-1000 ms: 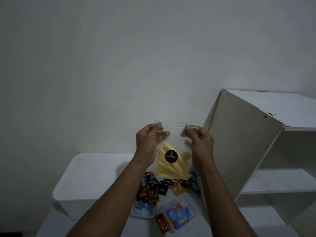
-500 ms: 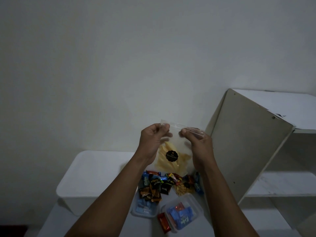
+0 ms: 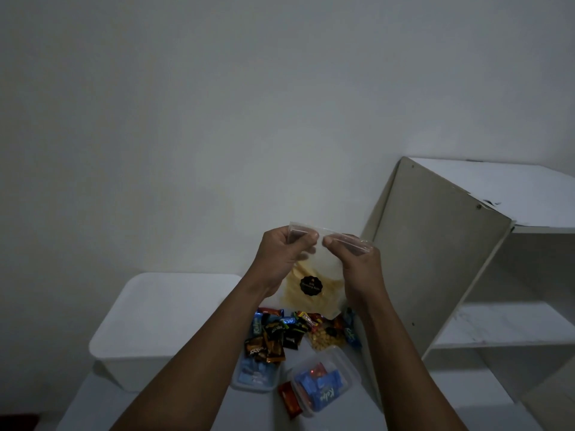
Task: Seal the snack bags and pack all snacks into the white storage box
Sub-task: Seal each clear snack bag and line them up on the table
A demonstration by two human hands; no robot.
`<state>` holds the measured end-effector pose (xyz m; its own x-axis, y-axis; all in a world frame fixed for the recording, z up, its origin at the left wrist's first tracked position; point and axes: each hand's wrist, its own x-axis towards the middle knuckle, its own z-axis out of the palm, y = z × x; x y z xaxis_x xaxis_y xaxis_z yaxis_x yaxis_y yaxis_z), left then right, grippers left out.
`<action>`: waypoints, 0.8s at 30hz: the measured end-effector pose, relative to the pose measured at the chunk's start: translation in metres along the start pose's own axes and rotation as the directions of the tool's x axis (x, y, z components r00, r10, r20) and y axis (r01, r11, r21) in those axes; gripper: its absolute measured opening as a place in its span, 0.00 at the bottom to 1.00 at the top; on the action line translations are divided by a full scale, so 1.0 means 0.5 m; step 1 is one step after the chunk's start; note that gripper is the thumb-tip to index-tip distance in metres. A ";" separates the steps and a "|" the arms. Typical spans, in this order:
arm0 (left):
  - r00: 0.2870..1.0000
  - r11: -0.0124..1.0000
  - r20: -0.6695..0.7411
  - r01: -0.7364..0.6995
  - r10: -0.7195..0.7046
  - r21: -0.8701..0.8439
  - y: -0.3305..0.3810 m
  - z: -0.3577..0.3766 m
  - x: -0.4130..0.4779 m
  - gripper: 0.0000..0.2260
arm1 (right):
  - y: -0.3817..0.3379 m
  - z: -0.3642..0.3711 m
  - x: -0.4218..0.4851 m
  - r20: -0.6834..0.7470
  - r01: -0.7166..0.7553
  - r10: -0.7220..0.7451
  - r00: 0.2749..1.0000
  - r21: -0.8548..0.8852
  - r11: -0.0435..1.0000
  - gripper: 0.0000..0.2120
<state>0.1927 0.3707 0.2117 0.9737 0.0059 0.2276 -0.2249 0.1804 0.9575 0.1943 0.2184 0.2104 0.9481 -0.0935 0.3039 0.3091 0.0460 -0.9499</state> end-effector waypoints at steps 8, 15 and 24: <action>0.999 0.999 -0.040 -0.002 0.001 -0.032 0.010 0.012 -0.012 0.03 | -0.012 0.009 -0.010 0.032 0.020 -0.021 0.999 0.015 1.000 0.05; 0.985 0.977 -0.171 -0.044 0.008 -0.207 0.014 0.003 -0.025 0.04 | -0.021 0.021 -0.017 -0.072 -0.023 0.031 0.997 0.098 0.995 0.05; 0.958 0.977 -0.284 -0.086 0.028 -0.194 0.025 0.013 -0.021 0.05 | -0.023 0.031 -0.023 -0.041 0.013 -0.010 0.999 0.082 0.997 0.07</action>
<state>0.1793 0.3665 0.2222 0.9370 0.2900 0.1946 -0.2965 0.3664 0.8819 0.1811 0.2342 0.2192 0.9413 -0.1343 0.3098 0.3263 0.1257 -0.9369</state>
